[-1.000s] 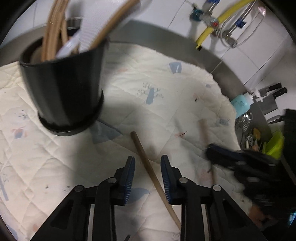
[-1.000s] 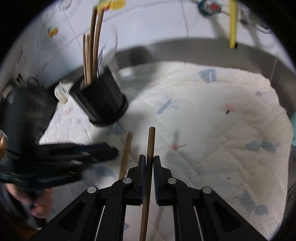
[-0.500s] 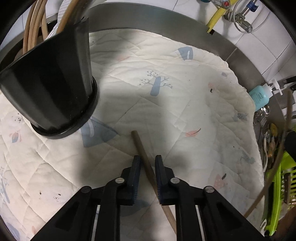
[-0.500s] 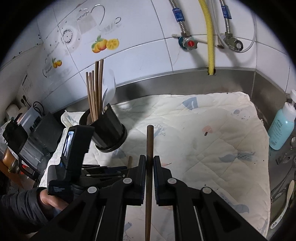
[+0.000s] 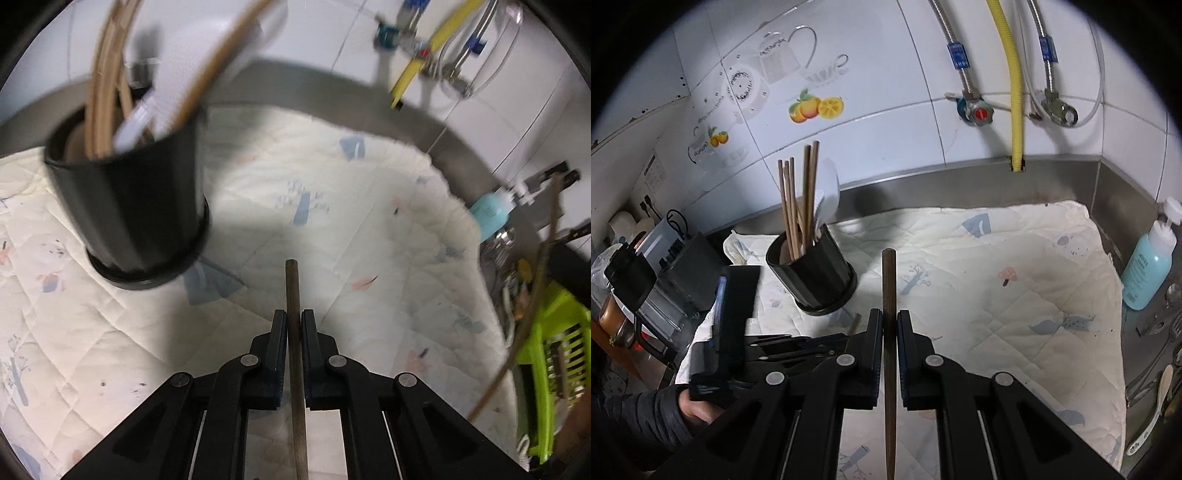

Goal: Organize utensils
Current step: 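Lift both chopsticks with both tools up to the black holder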

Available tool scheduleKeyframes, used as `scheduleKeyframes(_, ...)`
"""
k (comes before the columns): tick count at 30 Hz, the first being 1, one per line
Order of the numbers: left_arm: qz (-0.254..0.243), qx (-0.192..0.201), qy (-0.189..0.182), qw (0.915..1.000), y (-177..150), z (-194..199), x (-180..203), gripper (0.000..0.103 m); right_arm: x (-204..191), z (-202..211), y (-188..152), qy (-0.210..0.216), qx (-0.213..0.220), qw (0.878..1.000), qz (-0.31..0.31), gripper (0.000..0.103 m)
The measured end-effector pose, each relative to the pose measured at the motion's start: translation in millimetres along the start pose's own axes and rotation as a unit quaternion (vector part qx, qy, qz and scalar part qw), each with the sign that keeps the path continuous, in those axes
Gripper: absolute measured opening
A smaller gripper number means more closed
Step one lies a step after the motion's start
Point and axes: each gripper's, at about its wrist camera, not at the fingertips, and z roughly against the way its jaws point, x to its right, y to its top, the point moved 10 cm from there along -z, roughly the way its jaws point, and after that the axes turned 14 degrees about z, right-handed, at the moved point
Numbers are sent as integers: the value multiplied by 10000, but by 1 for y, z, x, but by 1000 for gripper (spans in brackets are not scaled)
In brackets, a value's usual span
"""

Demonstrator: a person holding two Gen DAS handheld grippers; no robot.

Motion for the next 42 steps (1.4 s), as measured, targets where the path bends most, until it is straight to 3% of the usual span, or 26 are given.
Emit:
scheduleKeyframes(7,5,675,-348,9971,21,70,2,7,-12,8,14,2,151,9998,115,10)
scheduleKeyframes(13,86,1327,-512,9898,50,135,-1,6,-24,13,29,8,298,9993,220,10)
scheduleKeyframes(19,47,2052,-593,9769,93,200,-1,6,-29,13,42,-9,405,9989,219,10)
scheduleKeyframes(29,-158,2866,-584,9561,161,272,7,6,-38,12,64,50,532,9983,210,10)
scheduleKeyframes(33,-303,3087,-404,9498,178,285,7,6,-46,15,76,82,628,9976,294,10)
scheduleKeyframes(37,-351,3110,-187,9496,183,276,-1,6,-56,19,89,102,737,9963,429,10)
scheduleKeyframes(42,-196,2833,15,9588,179,244,-25,6,-66,22,102,101,854,9946,580,9)
